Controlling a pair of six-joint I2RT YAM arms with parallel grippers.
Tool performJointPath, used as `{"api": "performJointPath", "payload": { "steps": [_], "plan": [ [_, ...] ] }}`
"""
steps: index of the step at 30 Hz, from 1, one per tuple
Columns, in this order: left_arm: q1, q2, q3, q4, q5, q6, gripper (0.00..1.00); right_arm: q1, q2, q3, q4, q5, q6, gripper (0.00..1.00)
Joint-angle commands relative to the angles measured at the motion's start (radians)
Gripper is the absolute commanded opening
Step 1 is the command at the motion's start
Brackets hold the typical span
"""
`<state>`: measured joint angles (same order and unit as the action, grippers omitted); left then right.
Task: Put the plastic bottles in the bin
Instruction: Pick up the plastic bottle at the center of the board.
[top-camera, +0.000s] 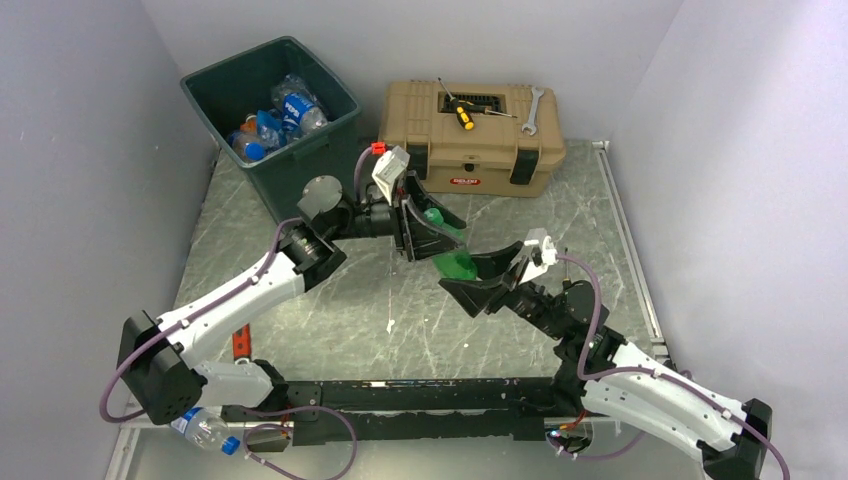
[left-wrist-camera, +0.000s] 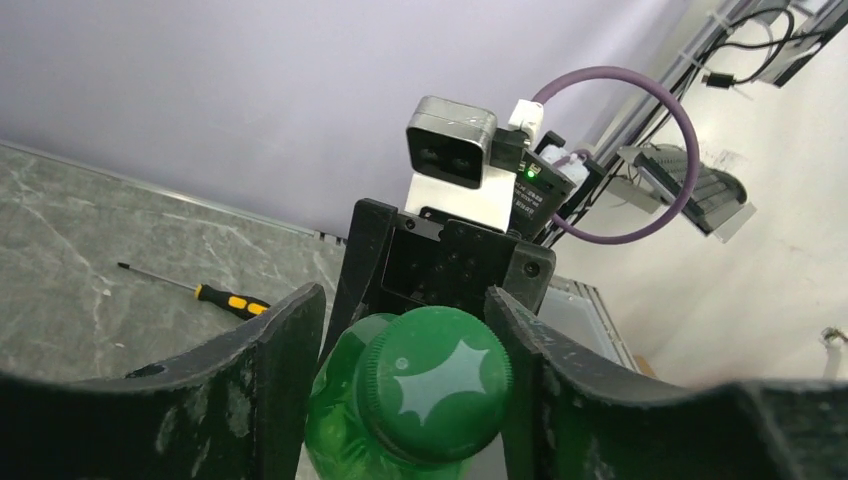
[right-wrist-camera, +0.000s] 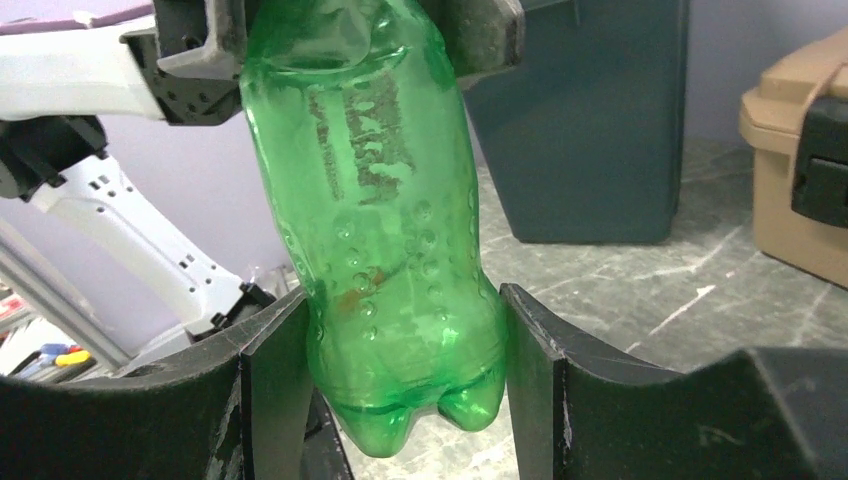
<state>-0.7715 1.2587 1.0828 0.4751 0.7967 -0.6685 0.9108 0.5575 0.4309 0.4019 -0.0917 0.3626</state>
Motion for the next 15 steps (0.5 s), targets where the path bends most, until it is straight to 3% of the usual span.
{"api": "performJointPath", "payload": {
  "steps": [1,6,7,8,10,11,12,15],
  "plan": [
    [-0.019,0.015,0.064,-0.027,0.046,0.003,0.53,0.003,0.003,0.032,0.051,-0.002,-0.004,0.00],
    [-0.023,-0.020,0.073,-0.105,0.000,0.070,0.09,0.003,-0.024,0.041,0.024,0.019,0.006,0.00],
    [-0.023,-0.031,0.076,-0.125,-0.019,0.091,0.05,0.003,-0.030,0.049,0.005,0.030,0.010,0.11],
    [-0.023,-0.044,0.087,-0.162,-0.042,0.118,0.00,0.003,-0.034,0.062,-0.023,0.045,0.020,0.30],
    [-0.024,-0.073,0.121,-0.251,-0.103,0.186,0.00,0.002,-0.044,0.101,-0.084,0.067,0.029,0.69],
    [-0.023,-0.089,0.145,-0.301,-0.136,0.219,0.00,0.003,-0.049,0.121,-0.116,0.083,0.033,0.95],
    [-0.023,-0.111,0.175,-0.354,-0.188,0.260,0.00,0.002,-0.055,0.146,-0.157,0.088,0.034,0.99],
    [-0.023,-0.154,0.304,-0.540,-0.430,0.422,0.00,0.002,-0.068,0.232,-0.300,0.154,0.018,1.00]
  ]
}}
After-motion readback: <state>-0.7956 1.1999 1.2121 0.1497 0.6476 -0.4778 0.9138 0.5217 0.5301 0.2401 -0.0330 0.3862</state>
